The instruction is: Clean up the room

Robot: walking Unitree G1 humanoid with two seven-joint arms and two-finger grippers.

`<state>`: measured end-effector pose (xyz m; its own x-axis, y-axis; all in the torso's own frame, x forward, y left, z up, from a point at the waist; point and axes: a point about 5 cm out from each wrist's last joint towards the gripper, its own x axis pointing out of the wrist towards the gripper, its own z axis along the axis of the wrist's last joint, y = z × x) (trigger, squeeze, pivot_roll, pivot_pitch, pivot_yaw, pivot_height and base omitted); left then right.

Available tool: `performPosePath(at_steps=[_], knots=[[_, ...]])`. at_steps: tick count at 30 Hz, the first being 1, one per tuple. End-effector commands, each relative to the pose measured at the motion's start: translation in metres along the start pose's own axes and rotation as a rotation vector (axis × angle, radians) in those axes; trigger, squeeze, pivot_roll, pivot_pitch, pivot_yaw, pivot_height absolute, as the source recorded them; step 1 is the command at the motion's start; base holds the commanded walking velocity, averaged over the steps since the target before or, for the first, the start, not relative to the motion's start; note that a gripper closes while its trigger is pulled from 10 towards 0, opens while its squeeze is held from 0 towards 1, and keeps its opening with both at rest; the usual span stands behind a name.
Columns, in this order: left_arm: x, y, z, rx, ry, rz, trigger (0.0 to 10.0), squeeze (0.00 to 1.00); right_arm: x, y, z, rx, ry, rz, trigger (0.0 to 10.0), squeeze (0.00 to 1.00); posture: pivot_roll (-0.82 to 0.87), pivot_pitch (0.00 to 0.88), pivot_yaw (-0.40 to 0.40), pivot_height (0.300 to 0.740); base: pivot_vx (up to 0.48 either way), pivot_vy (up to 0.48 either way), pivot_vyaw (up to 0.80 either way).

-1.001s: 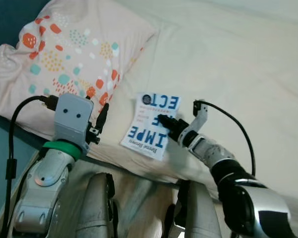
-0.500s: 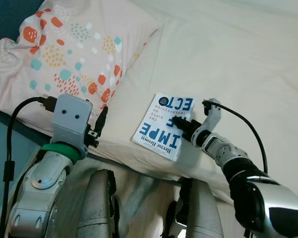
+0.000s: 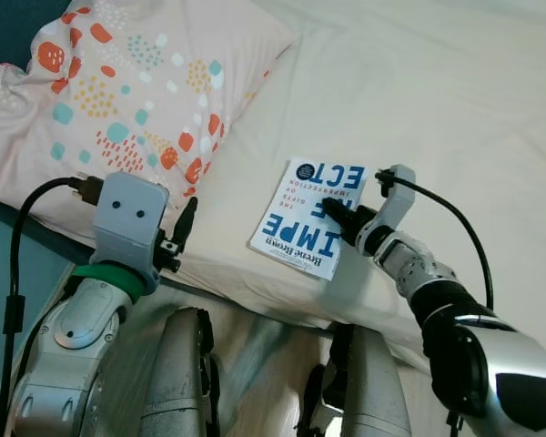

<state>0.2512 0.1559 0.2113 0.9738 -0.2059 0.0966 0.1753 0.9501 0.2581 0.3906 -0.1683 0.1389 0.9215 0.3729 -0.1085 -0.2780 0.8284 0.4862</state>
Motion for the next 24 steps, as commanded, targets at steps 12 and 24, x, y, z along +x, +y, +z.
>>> performPosePath(at_steps=[12,24], knots=[[0.012,-0.006,-0.002,-0.021,-0.010,-0.027,10.0,0.00,-0.010,-0.017,0.022,0.023,-0.130,-0.048,10.0,0.00,0.24,0.253,0.062,0.586,0.000,0.000,0.00],[0.042,-0.019,-0.004,-0.063,-0.067,-0.051,10.0,0.00,-0.033,-0.015,0.068,-0.151,-0.472,0.080,10.0,0.00,0.10,0.121,0.050,0.586,0.000,0.000,0.00]])
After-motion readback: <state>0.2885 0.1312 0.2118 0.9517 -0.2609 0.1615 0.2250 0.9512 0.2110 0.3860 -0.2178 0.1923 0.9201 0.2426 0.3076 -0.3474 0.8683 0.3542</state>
